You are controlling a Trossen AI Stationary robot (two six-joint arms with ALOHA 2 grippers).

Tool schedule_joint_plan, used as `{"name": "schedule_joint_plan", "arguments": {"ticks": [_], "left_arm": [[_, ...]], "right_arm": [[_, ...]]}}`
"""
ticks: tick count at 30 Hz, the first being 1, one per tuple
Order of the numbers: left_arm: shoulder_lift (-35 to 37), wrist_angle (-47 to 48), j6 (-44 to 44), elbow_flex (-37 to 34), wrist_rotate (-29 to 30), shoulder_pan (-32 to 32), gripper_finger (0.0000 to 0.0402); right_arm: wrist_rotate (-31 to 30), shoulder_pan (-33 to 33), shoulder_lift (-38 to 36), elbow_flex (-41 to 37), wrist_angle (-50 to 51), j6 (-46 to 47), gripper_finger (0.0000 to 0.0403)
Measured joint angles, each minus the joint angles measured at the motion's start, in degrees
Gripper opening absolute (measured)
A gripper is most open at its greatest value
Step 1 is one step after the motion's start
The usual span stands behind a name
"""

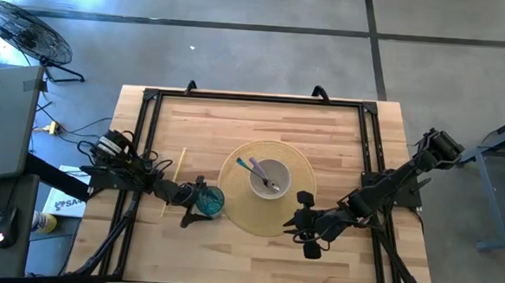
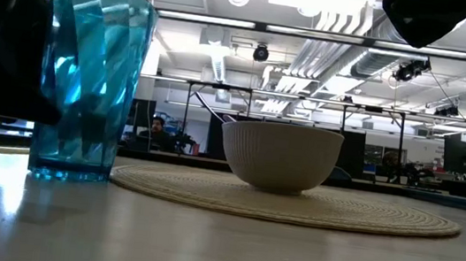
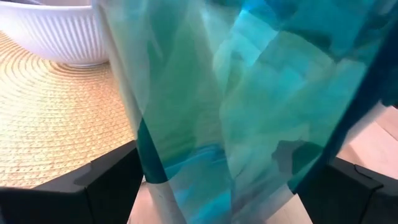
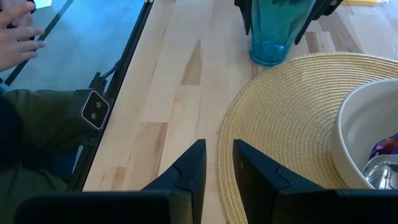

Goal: Pick & Place Utensil
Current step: Put the green cup to the top right of the white bowl on the table placemat

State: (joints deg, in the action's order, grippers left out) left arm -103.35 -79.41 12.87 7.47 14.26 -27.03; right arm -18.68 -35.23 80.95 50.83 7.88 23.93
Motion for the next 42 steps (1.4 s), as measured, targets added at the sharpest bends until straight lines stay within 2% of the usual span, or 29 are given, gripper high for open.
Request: {"name": "schedule_joint_plan", "arguments": {"ticks": [7, 11, 21, 36, 42], "left_arm": [[0.0, 0.18, 0.54, 0.13, 1.16, 0.0, 0.0367], [0.0, 0.3, 0.56, 0.13, -1.65, 0.02, 0.0367], [0.0, 0.34, 2.34, 0.11, -2.55, 0.02, 0.0367], [0.0, 0.34, 3.16, 0.11, 1.34, 0.0, 0.0366], [0.0, 0.3, 1.3, 0.11, 1.54, 0.0, 0.0331]], "right_arm": [[0.0, 0.0, 0.0, 0.0, -0.02, 0.02, 0.0073], [0.0, -0.02, 0.0, 0.0, -0.02, 0.02, 0.0073], [0.0, 0.0, 0.0, 0.0, -0.02, 0.02, 0.0074], [0.0, 0.0, 0.0, 0.0, -0.02, 0.02, 0.0074], [-0.94, 0.01, 0.0, 0.0, -3.48, 1.55, 0.0074]]}}
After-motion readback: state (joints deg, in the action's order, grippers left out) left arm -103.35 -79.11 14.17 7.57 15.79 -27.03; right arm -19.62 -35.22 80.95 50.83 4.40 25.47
